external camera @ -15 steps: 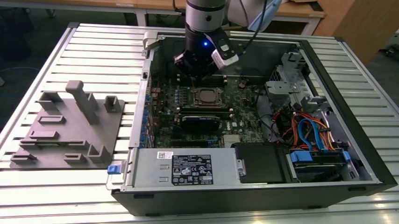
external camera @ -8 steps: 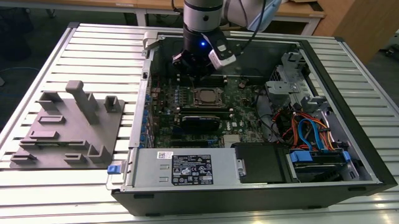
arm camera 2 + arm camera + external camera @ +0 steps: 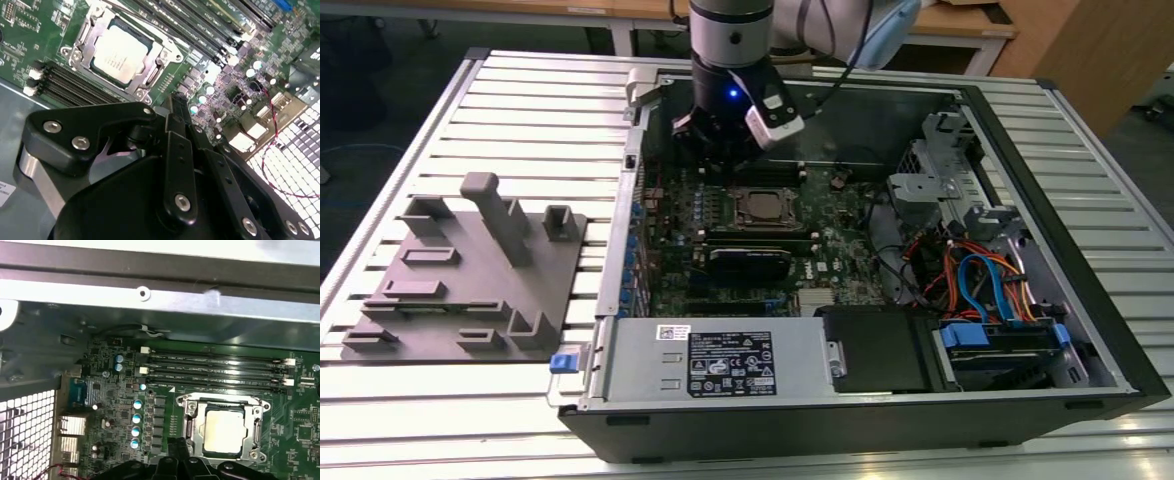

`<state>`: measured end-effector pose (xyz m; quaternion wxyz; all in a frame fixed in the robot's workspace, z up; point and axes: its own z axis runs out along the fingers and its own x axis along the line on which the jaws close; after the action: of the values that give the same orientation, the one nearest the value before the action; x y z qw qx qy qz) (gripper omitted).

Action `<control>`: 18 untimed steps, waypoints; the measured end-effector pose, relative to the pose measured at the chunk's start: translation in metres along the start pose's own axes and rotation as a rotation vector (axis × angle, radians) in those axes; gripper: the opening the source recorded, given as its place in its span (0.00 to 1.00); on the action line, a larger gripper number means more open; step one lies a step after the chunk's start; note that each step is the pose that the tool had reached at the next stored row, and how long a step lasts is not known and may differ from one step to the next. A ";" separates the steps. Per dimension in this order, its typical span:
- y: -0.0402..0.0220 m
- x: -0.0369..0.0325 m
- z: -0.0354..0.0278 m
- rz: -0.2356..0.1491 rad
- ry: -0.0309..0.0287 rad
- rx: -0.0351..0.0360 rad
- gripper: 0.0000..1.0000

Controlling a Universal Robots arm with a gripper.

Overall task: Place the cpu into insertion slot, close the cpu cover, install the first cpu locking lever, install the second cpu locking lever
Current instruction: 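Install the first cpu locking lever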

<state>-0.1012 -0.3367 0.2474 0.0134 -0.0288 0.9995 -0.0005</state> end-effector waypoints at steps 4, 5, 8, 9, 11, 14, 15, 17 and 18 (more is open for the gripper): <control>0.0003 0.0013 -0.0003 0.015 -0.0007 -0.0037 0.10; 0.0004 0.0016 -0.0009 0.019 -0.0008 -0.0057 0.10; 0.0004 0.0020 -0.0022 0.040 -0.0011 -0.0089 0.10; 0.0004 0.0020 -0.0029 0.046 -0.0011 -0.0092 0.10; 0.0006 0.0020 -0.0039 0.052 -0.0011 -0.0093 0.10; 0.0023 0.0019 -0.0044 0.055 -0.0010 -0.0092 0.10; 0.0027 0.0019 -0.0048 0.055 -0.0004 -0.0092 0.10; 0.0036 0.0018 -0.0052 0.057 0.0003 -0.0092 0.10; 0.0042 0.0018 -0.0052 0.060 0.0004 -0.0092 0.10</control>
<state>-0.1034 -0.3326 0.2525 0.0131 0.0011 0.9999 0.0044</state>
